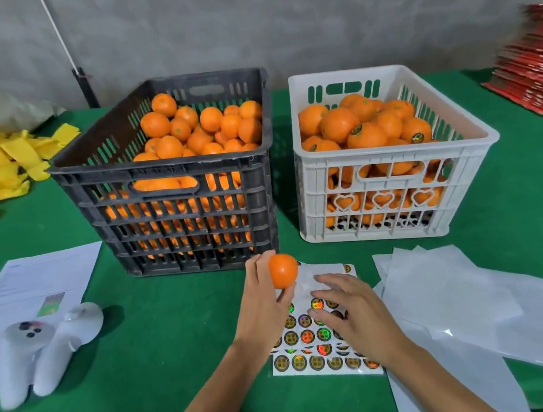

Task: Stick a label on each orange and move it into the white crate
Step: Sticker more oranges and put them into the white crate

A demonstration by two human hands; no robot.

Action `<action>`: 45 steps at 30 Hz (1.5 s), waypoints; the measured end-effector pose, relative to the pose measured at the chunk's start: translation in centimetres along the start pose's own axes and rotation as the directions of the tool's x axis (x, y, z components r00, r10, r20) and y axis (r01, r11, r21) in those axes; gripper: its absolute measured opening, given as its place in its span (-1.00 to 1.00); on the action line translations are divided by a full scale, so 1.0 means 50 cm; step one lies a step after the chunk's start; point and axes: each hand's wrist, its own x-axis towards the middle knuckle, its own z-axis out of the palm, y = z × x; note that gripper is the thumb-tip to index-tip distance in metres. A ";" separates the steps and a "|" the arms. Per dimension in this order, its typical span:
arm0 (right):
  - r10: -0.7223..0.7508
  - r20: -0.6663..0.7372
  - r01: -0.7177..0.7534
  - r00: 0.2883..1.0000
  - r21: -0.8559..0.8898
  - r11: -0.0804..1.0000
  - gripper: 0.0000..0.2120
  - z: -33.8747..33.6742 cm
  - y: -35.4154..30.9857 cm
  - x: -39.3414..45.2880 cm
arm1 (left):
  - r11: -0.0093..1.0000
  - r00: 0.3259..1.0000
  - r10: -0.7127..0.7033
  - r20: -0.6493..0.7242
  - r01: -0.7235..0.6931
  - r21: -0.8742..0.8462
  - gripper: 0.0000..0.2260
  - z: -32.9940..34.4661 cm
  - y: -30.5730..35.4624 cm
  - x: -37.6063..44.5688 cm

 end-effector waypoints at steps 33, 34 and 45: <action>-0.086 -0.139 0.075 0.987 -0.083 0.994 -0.71 0.012 0.009 0.019 | 0.986 0.999 0.041 0.021 -0.037 -0.163 -0.36 0.004 0.000 -0.009; -0.120 -0.165 0.103 0.979 -0.111 0.989 -0.71 0.015 0.010 0.017 | 0.987 0.999 0.036 0.028 -0.031 -0.161 -0.36 0.005 -0.001 -0.008; 0.062 -0.134 -0.005 0.989 0.394 0.919 -0.82 -0.018 -0.033 0.011 | 0.996 0.997 0.003 0.080 0.004 -0.088 -0.35 -0.003 0.012 -0.006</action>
